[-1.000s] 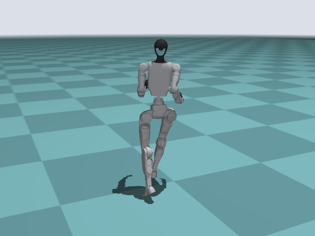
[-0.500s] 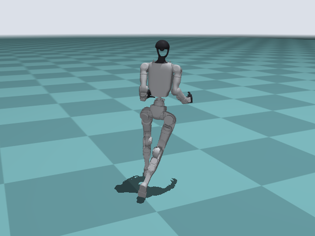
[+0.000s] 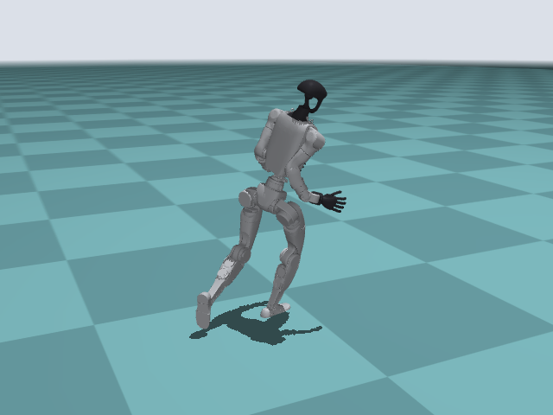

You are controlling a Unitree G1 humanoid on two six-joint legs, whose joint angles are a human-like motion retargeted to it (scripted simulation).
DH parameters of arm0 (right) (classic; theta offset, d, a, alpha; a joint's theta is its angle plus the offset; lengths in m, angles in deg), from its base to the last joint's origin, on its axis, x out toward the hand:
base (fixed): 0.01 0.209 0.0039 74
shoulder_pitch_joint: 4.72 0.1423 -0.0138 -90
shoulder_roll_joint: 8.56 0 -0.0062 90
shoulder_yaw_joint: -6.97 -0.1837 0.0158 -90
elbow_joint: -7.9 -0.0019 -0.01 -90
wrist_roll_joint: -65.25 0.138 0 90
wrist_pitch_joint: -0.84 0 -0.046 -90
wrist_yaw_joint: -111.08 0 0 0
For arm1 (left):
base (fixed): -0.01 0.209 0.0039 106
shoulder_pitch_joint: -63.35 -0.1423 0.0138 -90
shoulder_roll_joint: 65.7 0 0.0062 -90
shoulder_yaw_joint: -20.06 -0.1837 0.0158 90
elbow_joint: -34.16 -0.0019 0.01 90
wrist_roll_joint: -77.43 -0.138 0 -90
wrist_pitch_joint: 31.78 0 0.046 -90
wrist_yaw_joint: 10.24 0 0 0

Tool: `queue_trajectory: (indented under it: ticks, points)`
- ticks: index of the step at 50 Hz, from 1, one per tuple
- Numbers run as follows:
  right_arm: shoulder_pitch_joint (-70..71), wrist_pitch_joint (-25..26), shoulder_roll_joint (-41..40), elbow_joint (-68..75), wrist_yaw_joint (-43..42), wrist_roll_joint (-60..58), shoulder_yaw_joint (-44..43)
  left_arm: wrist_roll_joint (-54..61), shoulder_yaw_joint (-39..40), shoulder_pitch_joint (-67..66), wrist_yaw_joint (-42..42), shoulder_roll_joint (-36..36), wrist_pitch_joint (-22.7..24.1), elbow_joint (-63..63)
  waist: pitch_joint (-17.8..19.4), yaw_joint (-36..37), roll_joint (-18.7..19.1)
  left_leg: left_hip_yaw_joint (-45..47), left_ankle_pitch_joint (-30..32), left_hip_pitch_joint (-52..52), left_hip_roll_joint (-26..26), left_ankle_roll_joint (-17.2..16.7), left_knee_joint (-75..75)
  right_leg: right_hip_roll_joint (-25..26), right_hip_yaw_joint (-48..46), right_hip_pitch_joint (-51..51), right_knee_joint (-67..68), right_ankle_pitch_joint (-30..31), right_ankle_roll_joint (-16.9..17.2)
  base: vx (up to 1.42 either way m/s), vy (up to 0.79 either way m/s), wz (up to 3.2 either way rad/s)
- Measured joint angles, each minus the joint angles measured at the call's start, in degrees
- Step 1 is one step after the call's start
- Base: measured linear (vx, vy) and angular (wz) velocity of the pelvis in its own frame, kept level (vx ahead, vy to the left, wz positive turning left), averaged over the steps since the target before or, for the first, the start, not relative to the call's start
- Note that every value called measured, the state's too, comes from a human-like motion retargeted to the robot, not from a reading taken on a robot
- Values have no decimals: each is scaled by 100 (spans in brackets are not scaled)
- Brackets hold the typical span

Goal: Walk run

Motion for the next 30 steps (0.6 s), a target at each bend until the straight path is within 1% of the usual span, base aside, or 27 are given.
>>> queue_trajectory:
  ticks: [2, 3, 4, 5, 6, 7, 8, 10, 11, 12, 13, 14, 15, 16, 17, 18, 19, 20, 21, 22, 23, 25, 26, 27, 28, 29, 30]
  points:
    - [798, -27, 362, -32, 326, 699, -153, -286, 228, -244, 17, -2, 203, -192, -35, 537, -100, -33, -1080, -1540, 372, 580, 1958, 266, 394, 151, 312, -399, 0, 153, -85, -222]
    - [1169, 53, 581, -134, 732, 1145, -77, -325, 384, -350, 90, -33, 271, -276, -101, 800, -263, 42, -1585, -2212, 290, 1045, 2318, 464, 822, 382, 200, -524, 0, 148, -46, -302]
    - [1460, 148, 782, -285, 1180, 1627, -37, -365, 474, -517, 133, -2, 311, -311, -125, 995, -242, 137, -2092, -2803, 539, 1574, 2483, 717, 1030, 633, 24, -534, 0, 183, -42, -297]
    - [1711, 250, 973, -460, 1650, 2126, -14, -406, 530, -716, 161, 59, 336, -323, -128, 1156, -129, 240, -2600, -3354, 953, 2135, 2550, 996, 1127, 894, -185, -485, 0, 190, -45, -251]
    - [1878, 246, 1212, -645, 1869, 2423, -10, -484, 604, -852, 148, 68, 365, -332, -89, 1370, -129, 385, -2828, -3867, 1200, 2341, 2362, 1109, 1338, 1223, -460, -339, 0, 181, -42, -246]
    - [1989, 234, 1441, -817, 2030, 2654, 4, -563, 667, -978, 149, 88, 398, -346, -58, 1623, -175, 493, -2993, -4305, 1314, 2434, 2049, 1226, 1588, 1581, -772, -106, 0, 178, -45, -273]
    - [1988, 208, 1653, -965, 2075, 2753, 39, -642, 709, -1087, 180, 132, 438, -371, -41, 1951, -315, 529, -3030, -4594, 1162, 2297, 1487, 1353, 1914, 1998, -1156, 299, 0, 216, -66, -273]
    - [1736, 196, 1974, -1145, 2076, 2668, 110, -796, 738, -1267, 250, 270, 514, -417, 43, 2434, -754, 506, -3012, -4826, 632, 1825, -48, 1401, 2284, 2825, -1698, 1526, 0, 243, -106, -217]
    - [1436, 256, 1975, -1159, 2069, 2424, 83, -896, 699, -1345, 303, 386, 557, -438, 112, 2619, -1090, 543, -3137, -4778, 673, 1427, -815, 1272, 2135, 3343, -2004, 2475, 0, 213, -142, -152]
    - [1143, 329, 1930, -1128, 2059, 2132, 35, -994, 652, -1367, 356, 506, 591, -458, 193, 2815, -1363, 621, -3253, -4721, 770, 1059, -1527, 1143, 1950, 3794, -2244, 3393, 127, 175, -135, -143]
    - [864, 428, 1795, -1006, 2041, 1744, -57, -1085, 591, -1277, 413, 633, 605, -476, 297, 3028, -1513, 780, -3353, -4649, 979, 750, -2127, 1017, 1696, 4111, -2352, 4247, 509, 188, -100, -115]
    - [608, 489, 1644, -791, 1960, 1378, -133, -1153, 476, -1107, 469, 744, 594, -480, 443, 3068, -1600, 1006, -3545, -4436, 1028, 568, -2517, 869, 1386, 4210, -1880, 4661, 989, 217, -73, -62]
    - [363, 531, 1484, -529, 1847, 1023, -201, -1210, 333, -896, 524, 847, 571, -476, 610, 3021, -1656, 1265, -3783, -4153, 997, 449, -2802, 710, 1050, 4201, -1117, 4855, 1519, 227, -68, 40]
    - [233, 519, 1325, -114, 1610, 771, -82, -1202, 177, -600, 570, 958, 494, -417, 754, 2748, -1648, 1343, -3875, -3949, 978, 438, -2728, 828, 871, 4058, -247, 4855, 1857, 212, -72, 96]
    - [113, 497, 1157, 308, 1431, 544, 62, -1156, 23, -316, 604, 1072, 415, -323, 843, 2455, -1553, 1302, -3880, -3744, 1025, 477, -2647, 1227, 868, 3907, 405, 4855, 2131, 188, -86, 125]
    - [12, 453, 970, 743, 1366, 367, 255, -1036, -126, -59, 613, 1188, 330, -161, 822, 2123, -1286, 1025, -3709, -3534, 1206, 614, -2555, 2187, 1216, 3740, 619, 4855, 2276, 214, -98, 110]
    - [-188, 405, 805, 1197, 1414, 108, 387, -821, -338, 134, 591, 1268, 237, 16, 866, 1790, -1109, 56, -3888, -3456, 970, 521, -2081, 2856, 1077, 3329, 1212, 4569, 2300, 248, -107, 98]
    - [-437, 354, 649, 1660, 1518, -193, 490, -560, -581, 295, 554, 1330, 139, 201, 943, 1456, -977, -1259, -4243, -3443, 525, 313, -1417, 3379, 695, 2796, 1995, 4140, 2264, 240, -96, 27]
    - [-719, 444, 602, 2136, 1489, -355, 610, -262, -806, 634, 491, 1344, 88, 280, 977, 1354, -928, -945, -4605, -3394, 876, 256, -995, 3271, 401, 2071, 2948, 3317, 2192, 209, -81, -37]
    - [-1010, 489, 536, 2515, 1513, -446, 717, 16, -927, 988, 332, 1343, 38, 319, 952, 1276, -822, -686, -4946, -3237, 1218, 186, -755, 3060, 52, 1379, 3631, 2606, 2025, 162, -58, -95]
    - [-1319, 443, 433, 2704, 1646, -393, 794, 251, -839, 1370, -18, 1313, -8, 279, 812, 1244, -601, -535, -5245, -2865, 1541, 90, -879, 2640, -408, 754, 3773, 2117, 1668, 178, -71, -71]
    - [-1958, 286, 195, 2847, 2016, -264, 688, 468, -862, 1672, -343, 1244, -42, 254, 533, 955, -453, -125, -5417, -1960, 1551, 93, -1446, 1667, -951, -358, 3633, 1344, 1157, 214, -108, -36]
    - [-2179, 181, 122, 2830, 2053, -189, 574, 533, -877, 1622, -252, 1292, -28, 275, 446, 783, -427, -104, -5084, -1531, 1447, 4, -1811, 1251, -955, -821, 3340, 1189, 1056, 204, -107, -24]
    - [-2364, 45, 46, 2790, 2067, -104, 446, 582, -880, 1547, -170, 1321, -22, 279, 367, 573, -350, -87, -4568, -1078, 1369, -79, -2219, 878, -993, -1233, 2959, 1087, 970, 183, -92, -4]
    - [-2477, -154, -36, 2706, 2034, -1, 289, 597, -856, 1426, -106, 1311, -31, 250, 307, 287, -169, -75, -3683, -576, 1343, -151, -2710, 590, -1098, -1547, 2403, 1091, 915, 200, -103, 7]
    - [-2529, -390, -69, 2603, 1949, 153, 165, 611, -815, 1271, -73, 1242, -62, 208, 254, 73, -25, -10, -2454, -128, 1343, -199, -3134, 393, -1000, -1782, 1768, 1118, 924, 218, -112, -3]
    - [-2550, -645, -77, 2491, 1838, 332, 56, 625, -765, 1100, -57, 1143, -103, 159, 204, -106, 100, 82, -1052, 292, 1356, -235, -3523, 242, -800, -1979, 1093, 1155, 965, 214, -79, -91]
